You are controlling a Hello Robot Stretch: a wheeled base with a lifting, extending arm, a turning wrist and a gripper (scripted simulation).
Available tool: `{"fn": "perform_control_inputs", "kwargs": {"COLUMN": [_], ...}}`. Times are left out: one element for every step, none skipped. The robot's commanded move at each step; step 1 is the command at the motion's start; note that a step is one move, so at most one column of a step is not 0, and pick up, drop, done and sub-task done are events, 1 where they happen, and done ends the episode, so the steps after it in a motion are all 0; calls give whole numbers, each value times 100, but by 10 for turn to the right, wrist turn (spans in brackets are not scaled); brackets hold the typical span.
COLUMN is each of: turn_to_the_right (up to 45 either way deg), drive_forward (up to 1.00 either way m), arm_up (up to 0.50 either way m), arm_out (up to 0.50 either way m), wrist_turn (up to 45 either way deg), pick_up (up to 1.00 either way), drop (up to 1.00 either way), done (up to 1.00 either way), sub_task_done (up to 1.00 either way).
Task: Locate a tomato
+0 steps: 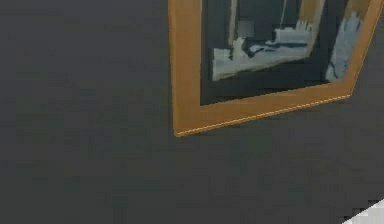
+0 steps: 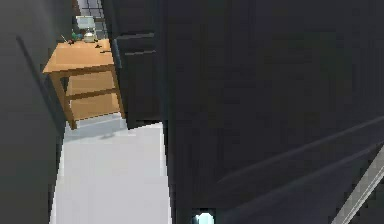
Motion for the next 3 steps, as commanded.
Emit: {"fn": "perform_control_inputs", "kwargs": {"turn_to_the_right": [0, 450, 150], "drive_forward": [5, 0, 0], "arm_up": [0, 0, 0], "arm_out": [0, 0, 0], "wrist_turn": [0, 0, 0], "pick_up": [0, 0, 0], "drop": [0, 0, 0], "done": [0, 0, 0], "sub_task_done": [0, 0, 0]}}
